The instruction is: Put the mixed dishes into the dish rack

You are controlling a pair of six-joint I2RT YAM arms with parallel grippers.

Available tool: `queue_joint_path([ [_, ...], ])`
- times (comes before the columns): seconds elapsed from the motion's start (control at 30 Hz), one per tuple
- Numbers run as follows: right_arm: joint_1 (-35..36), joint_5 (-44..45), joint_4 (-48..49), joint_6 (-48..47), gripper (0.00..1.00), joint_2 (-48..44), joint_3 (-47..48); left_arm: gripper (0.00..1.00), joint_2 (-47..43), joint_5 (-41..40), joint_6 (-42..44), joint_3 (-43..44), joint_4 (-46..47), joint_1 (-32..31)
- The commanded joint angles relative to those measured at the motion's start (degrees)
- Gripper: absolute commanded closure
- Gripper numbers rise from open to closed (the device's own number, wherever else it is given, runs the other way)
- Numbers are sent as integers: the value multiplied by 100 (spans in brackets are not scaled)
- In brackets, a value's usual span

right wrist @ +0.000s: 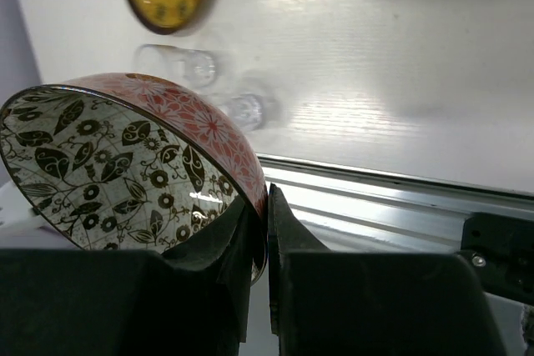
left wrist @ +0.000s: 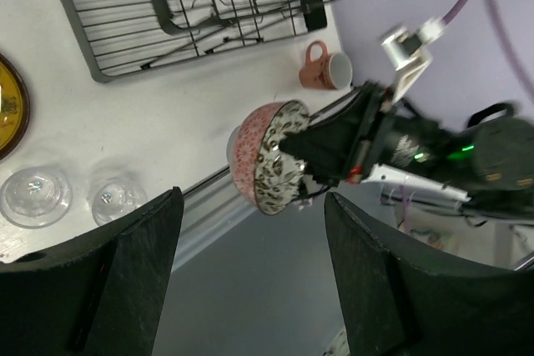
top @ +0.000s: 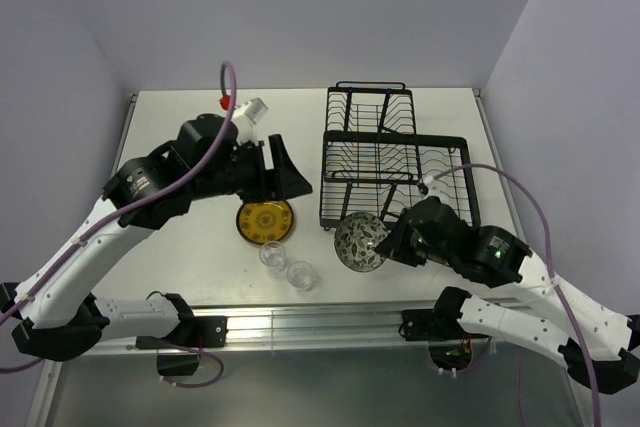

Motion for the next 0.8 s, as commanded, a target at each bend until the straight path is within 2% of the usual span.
queue_joint_path([
  [0.0,49,104,-393,-486,100,362,952,26,114,-818,397,262,-16,-642],
  [0.23,58,158,-780,-987,100,977,2367,28,605,-1320,634,577,-305,-1381],
  [0.47,66,95,-876,-1286,100,1250,2764,27,1159,-1672,564,964,-438,-2023],
  [0.77,58,79,-1228,-1654,100,1356,3511,27,1502,-2015,406,1139,-858,-2138],
])
